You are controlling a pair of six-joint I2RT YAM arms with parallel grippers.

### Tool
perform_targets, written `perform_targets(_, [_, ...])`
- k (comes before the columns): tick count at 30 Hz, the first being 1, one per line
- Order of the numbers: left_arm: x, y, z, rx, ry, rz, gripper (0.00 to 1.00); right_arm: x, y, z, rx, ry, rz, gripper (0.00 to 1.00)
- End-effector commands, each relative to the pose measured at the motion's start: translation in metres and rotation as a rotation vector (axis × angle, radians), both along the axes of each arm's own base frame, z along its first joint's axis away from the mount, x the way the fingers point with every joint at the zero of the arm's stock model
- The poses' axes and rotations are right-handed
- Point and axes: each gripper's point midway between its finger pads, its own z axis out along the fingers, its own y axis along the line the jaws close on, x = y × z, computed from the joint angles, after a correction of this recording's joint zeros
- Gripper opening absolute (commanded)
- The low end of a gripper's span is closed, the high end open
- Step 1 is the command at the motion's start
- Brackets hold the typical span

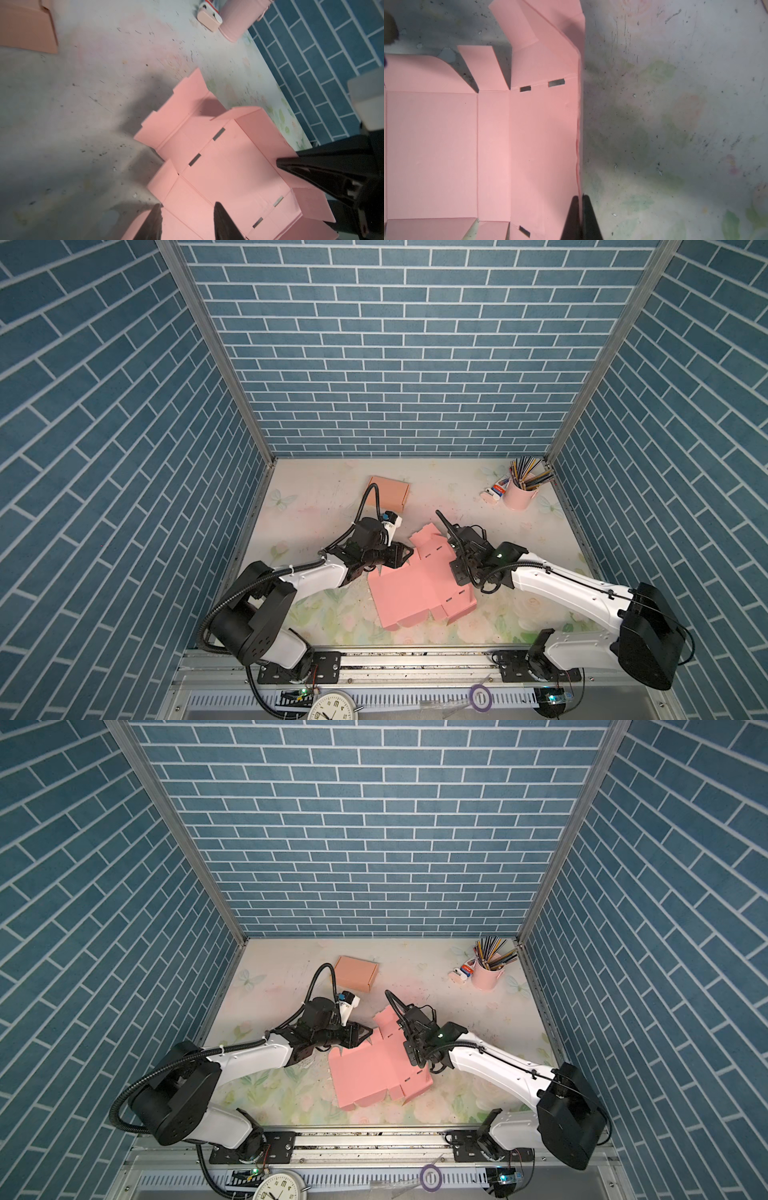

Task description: Fold the paper box

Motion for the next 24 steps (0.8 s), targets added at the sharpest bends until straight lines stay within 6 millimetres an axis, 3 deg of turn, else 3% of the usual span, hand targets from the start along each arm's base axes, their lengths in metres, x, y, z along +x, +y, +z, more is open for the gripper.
perform_targets(1, [0.018,0.009,0.018,-0.069,-0.013,0.034,0.42,0.005,0.001,0.012,-0.094,-0.068,0.046,0.00])
perform_targets(8, [0.069,0.031,0.026,-0.092,-0.029,0.152,0.42,0.007,0.014,0.026,-0.180,-0.154,0.112,0.00])
perform_targets(15, [0.114,0.031,0.004,-0.044,-0.005,0.201,0.42,0.005,0.027,0.040,-0.208,-0.237,0.198,0.00])
perform_targets(19, [0.123,0.022,0.001,-0.039,-0.006,0.176,0.41,0.006,0.029,0.044,-0.234,-0.266,0.223,0.00])
perform_targets(24, [0.115,0.013,-0.006,-0.052,0.012,0.133,0.42,0.011,0.026,0.046,-0.285,-0.298,0.236,0.00])
